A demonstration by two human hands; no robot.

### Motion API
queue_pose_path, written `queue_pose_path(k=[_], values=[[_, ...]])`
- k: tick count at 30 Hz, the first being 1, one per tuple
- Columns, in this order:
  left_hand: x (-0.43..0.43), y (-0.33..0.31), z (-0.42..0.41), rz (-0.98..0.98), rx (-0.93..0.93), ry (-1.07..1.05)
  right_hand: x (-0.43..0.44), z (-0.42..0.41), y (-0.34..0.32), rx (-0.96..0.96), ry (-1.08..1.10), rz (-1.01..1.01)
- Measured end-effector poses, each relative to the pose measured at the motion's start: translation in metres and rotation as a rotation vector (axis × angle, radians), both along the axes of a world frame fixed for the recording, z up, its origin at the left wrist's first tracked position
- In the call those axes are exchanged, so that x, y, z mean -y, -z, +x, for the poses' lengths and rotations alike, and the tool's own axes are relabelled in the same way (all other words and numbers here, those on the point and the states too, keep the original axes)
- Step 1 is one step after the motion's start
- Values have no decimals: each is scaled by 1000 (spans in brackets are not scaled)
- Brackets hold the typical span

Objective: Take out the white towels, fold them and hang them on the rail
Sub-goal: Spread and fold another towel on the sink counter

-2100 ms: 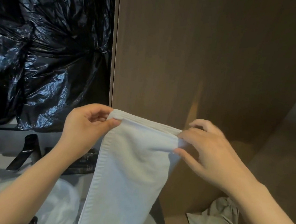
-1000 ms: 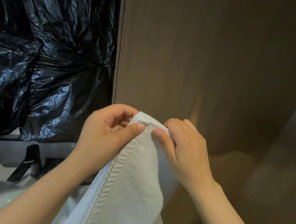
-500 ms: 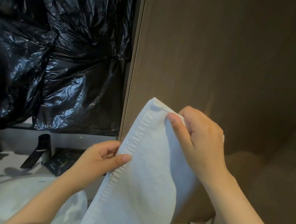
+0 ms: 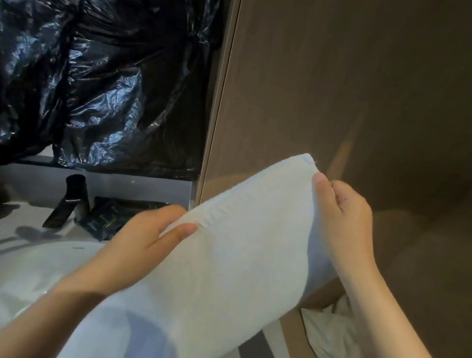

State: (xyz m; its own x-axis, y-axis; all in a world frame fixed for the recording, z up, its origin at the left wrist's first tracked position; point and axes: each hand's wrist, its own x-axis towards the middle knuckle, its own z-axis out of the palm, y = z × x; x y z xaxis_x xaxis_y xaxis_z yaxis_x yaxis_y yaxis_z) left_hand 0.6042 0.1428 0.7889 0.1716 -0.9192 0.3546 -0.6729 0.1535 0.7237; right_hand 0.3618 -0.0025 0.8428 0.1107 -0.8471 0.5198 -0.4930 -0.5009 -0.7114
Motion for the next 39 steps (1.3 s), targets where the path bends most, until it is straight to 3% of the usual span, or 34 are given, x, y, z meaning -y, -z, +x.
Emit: queue_pose_path(k=[5,9,12,17,27,31,35,39], values=[[24,10,-5,313,114,162,0,-43,75,-46,67,392],[56,107,-58,557,179,229,-22,-99,156,-72,218,595],[64,191,-109,663,218,140,-43,-129,218,-96,344,690],[83,235,-149,522,241,120,-37,-161,269,-147,472,731],[118,252,-188,423,267,52,14,-194,287,-247,511,775],[109,245,-185,403,255,29,16,-193,287,-267,352,855],[76,232,-157,279,303,6,2,-170,276,-238,220,754],[32,225,-114,311,316,-119,-14,-126,261,-251,14,630]])
